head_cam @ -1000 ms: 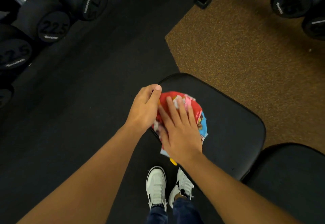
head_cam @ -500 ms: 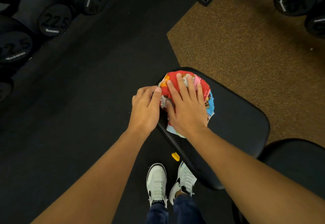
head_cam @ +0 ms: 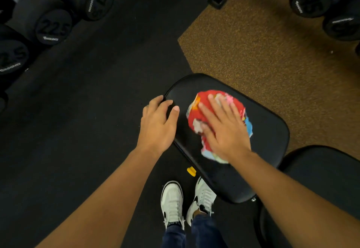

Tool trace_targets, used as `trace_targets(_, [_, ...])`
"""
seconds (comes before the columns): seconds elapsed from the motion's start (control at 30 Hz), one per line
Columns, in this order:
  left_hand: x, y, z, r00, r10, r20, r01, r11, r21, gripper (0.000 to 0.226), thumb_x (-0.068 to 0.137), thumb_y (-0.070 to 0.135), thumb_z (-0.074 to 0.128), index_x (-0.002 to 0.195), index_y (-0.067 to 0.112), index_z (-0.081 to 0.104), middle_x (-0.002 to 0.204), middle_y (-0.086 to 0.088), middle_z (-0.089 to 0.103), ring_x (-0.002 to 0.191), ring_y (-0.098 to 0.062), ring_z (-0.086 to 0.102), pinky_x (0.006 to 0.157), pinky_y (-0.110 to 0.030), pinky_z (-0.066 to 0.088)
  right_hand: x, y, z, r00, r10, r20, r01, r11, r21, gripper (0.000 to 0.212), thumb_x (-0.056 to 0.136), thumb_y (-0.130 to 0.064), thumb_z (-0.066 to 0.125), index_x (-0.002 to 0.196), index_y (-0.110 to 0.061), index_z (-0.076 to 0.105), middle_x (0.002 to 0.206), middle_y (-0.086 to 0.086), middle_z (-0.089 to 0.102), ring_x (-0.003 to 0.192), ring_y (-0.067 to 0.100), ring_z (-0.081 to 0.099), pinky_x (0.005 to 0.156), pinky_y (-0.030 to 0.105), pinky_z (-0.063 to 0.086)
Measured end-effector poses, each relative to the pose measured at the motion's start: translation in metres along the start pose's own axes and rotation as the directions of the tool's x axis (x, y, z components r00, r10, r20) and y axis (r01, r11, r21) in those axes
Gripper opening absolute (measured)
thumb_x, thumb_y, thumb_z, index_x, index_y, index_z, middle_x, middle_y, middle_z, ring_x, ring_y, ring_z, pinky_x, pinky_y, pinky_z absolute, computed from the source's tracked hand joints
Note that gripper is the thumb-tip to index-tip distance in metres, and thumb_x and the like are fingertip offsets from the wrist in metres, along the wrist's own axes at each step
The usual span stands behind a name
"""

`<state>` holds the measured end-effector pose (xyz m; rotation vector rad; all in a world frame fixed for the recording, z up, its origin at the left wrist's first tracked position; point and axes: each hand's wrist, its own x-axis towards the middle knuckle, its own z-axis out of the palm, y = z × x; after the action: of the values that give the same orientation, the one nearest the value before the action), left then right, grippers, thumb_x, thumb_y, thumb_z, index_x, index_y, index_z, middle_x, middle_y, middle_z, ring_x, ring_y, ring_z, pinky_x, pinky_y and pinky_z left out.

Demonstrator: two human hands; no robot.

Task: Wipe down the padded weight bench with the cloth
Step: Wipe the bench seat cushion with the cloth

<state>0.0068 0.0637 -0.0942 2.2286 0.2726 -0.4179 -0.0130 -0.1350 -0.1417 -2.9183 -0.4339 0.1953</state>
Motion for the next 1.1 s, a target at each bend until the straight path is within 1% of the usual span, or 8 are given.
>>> trace_targets(0.13, [-0.008, 0.001, 0.009, 0.981, 0.192, -0.015, -0.188, 0.969, 0.161, 0.04, 0.098, 0.036, 0.041, 0.132, 0.019, 0.053, 0.143, 0.004, 0.039, 0.131, -0.015, 0.031, 0.111, -0.04, 0.029, 0.019, -0.019, -0.001, 0.974, 0.223, -0.038, -0.224, 0.974, -0.033, 0.057, 0.099, -0.044, 0.025, 0.152, -0.022, 0.026, 0.16, 0.009, 0.016, 0.148, 0.031, 0.007, 0.119, 0.047, 0.003])
trace_targets(0.3, [-0.015, 0.002, 0.018, 0.939, 0.329, 0.101, -0.343, 0.874, 0.343, 0.039, 0.097, 0.023, 0.044, 0.135, 0.022, 0.05, 0.149, -0.001, 0.034, 0.136, -0.02, 0.027, 0.108, -0.039, 0.029, -0.033, -0.055, 0.009, 0.991, 0.132, 0.022, -0.132, 0.991, 0.007, 0.058, 0.099, -0.044, 0.03, 0.153, -0.024, 0.02, 0.161, 0.004, 0.01, 0.149, 0.028, -0.001, 0.119, 0.052, 0.006])
trace_targets(0.47, [-0.016, 0.001, 0.017, 0.933, 0.295, 0.208, -0.36, 0.795, 0.488, 0.054, 0.09, 0.026, 0.056, 0.142, 0.023, 0.039, 0.154, -0.004, 0.025, 0.141, -0.023, 0.019, 0.111, -0.041, 0.026, -0.092, -0.034, 0.01, 0.997, 0.069, 0.034, -0.071, 0.997, 0.041, 0.054, 0.1, -0.046, 0.031, 0.15, -0.025, 0.028, 0.159, 0.005, 0.02, 0.148, 0.027, 0.008, 0.117, 0.053, 0.015])
trace_targets(0.53, [-0.015, 0.002, 0.016, 0.933, 0.28, 0.228, -0.359, 0.779, 0.514, 0.057, 0.089, 0.03, 0.058, 0.142, 0.024, 0.038, 0.154, -0.004, 0.023, 0.142, -0.023, 0.018, 0.112, -0.042, 0.025, -0.097, -0.01, 0.007, 0.989, 0.147, 0.012, -0.147, 0.988, 0.038, 0.055, 0.099, -0.045, 0.03, 0.151, -0.026, 0.028, 0.159, 0.005, 0.02, 0.148, 0.027, 0.01, 0.116, 0.053, 0.016])
trace_targets(0.63, [-0.016, 0.006, 0.017, 0.935, 0.265, 0.236, -0.354, 0.755, 0.553, 0.06, 0.088, 0.032, 0.059, 0.142, 0.024, 0.035, 0.154, -0.005, 0.022, 0.142, -0.025, 0.017, 0.113, -0.042, 0.024, -0.083, 0.01, 0.004, 0.931, 0.362, -0.042, -0.361, 0.932, 0.046, 0.056, 0.098, -0.044, 0.028, 0.15, -0.025, 0.03, 0.16, 0.006, 0.019, 0.148, 0.029, 0.011, 0.119, 0.048, 0.009])
trace_targets(0.77, [-0.017, 0.013, 0.021, 0.928, 0.281, 0.243, -0.371, 0.74, 0.561, 0.06, 0.087, 0.025, 0.059, 0.141, 0.021, 0.035, 0.153, -0.006, 0.023, 0.142, -0.026, 0.017, 0.113, -0.042, 0.022, -0.054, -0.012, 0.003, 0.86, 0.505, -0.071, -0.506, 0.863, 0.015, 0.058, 0.098, -0.047, 0.025, 0.151, -0.023, 0.029, 0.159, 0.012, 0.018, 0.147, 0.035, 0.008, 0.118, 0.052, 0.005])
trace_targets(0.93, [-0.019, 0.023, 0.032, 0.908, 0.318, 0.272, -0.418, 0.724, 0.549, 0.059, 0.085, 0.022, 0.058, 0.141, 0.022, 0.038, 0.152, -0.006, 0.025, 0.141, -0.027, 0.019, 0.112, -0.043, 0.022, -0.069, -0.057, 0.012, 0.96, 0.28, -0.025, -0.279, 0.96, 0.028, 0.054, 0.1, -0.045, 0.028, 0.151, -0.026, 0.025, 0.161, 0.006, 0.014, 0.148, 0.03, 0.001, 0.118, 0.052, 0.004])
trace_targets(1.1, [-0.02, 0.024, 0.036, 0.906, 0.303, 0.294, -0.421, 0.711, 0.563, 0.057, 0.086, 0.025, 0.059, 0.139, 0.025, 0.04, 0.151, -0.004, 0.026, 0.139, -0.026, 0.021, 0.11, -0.044, 0.024, -0.105, -0.024, 0.01, 0.992, 0.129, -0.013, -0.128, 0.99, 0.063, 0.053, 0.1, -0.045, 0.03, 0.149, -0.025, 0.033, 0.159, 0.006, 0.022, 0.148, 0.028, 0.007, 0.118, 0.052, 0.013])
